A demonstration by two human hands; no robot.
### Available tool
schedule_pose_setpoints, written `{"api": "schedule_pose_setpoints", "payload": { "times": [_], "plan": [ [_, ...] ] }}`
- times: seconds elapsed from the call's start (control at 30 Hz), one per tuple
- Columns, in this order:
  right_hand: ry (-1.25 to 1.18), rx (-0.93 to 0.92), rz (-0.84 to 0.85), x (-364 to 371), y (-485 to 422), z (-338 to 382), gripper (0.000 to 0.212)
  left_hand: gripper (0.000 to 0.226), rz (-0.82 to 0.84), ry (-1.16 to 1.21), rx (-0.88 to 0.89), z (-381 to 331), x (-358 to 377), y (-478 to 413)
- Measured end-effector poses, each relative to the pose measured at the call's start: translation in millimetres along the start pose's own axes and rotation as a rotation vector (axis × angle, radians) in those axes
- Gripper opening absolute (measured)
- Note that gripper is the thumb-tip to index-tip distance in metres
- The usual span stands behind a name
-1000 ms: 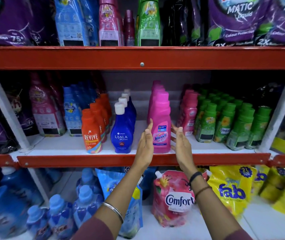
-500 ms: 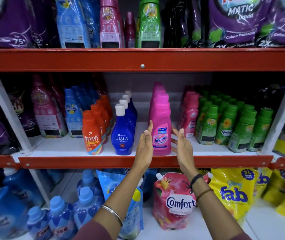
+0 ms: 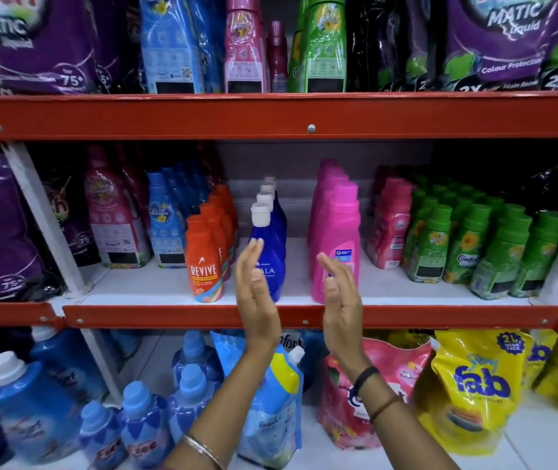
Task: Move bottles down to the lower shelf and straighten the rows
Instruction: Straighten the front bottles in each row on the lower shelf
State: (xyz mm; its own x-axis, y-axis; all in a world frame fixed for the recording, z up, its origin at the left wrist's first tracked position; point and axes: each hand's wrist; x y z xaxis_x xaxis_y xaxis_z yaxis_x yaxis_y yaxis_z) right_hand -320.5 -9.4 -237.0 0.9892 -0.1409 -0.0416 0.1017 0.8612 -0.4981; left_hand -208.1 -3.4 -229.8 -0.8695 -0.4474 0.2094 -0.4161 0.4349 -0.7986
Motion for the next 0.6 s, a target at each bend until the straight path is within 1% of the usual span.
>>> {"api": "schedule_pose_setpoints", "payload": {
  "times": [0.07, 0.13, 0.17, 0.23, 0.27, 0.3, 0.4, 0.5, 0.6],
  "plan": [
    [-0.016, 0.078, 0.077, 20.8, -0.7, 3.6, 0.051, 0.050, 0.007, -0.034, -0.049, 5.0, -15.9, -10.5],
    [-0.050, 0.181, 0.128, 38.9, -4.2, 2.2, 0.047, 0.056, 0.076, -0.011, -0.165, 13.1, -26.8, -19.6],
    [-0.088, 0.245, 0.143, 46.2, -7.4, 1.6, 0.051, 0.059, 0.117, 0.018, -0.219, 18.3, -30.7, -22.7],
    [-0.163, 0.365, 0.149, 55.9, -16.0, -1.4, 0.077, 0.069, 0.178, 0.076, -0.295, 24.5, -36.9, -26.6],
    [-0.188, 0.400, 0.151, 58.5, -19.1, -1.8, 0.087, 0.074, 0.200, 0.099, -0.320, 26.4, -39.2, -27.5],
    [-0.206, 0.419, 0.149, 60.0, -21.0, -1.2, 0.091, 0.076, 0.220, 0.109, -0.343, 28.4, -41.1, -28.2],
    [-0.242, 0.446, 0.141, 62.3, -23.7, 1.3, 0.089, 0.071, 0.245, 0.107, -0.374, 30.6, -44.2, -29.0],
    [-0.275, 0.446, 0.137, 62.5, -25.5, -4.6, 0.083, 0.063, 0.250, 0.111, -0.367, 32.8, -45.2, -29.3],
    [-0.306, 0.433, 0.134, 63.2, -25.6, -5.1, 0.081, 0.059, 0.276, 0.114, -0.358, 32.1, -45.5, -29.1]
  ]
}}
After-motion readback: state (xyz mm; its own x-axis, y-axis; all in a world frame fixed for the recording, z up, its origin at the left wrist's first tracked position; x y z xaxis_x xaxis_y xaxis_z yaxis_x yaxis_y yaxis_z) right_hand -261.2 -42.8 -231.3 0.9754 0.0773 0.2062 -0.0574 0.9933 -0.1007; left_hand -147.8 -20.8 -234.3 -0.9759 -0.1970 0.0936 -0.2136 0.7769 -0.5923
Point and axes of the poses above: each hand's wrist, its own y-axis away from the middle knuckle, its own x-axis out of the palm, z = x × y, and after that the axes turned 11 degrees about x, right-handed
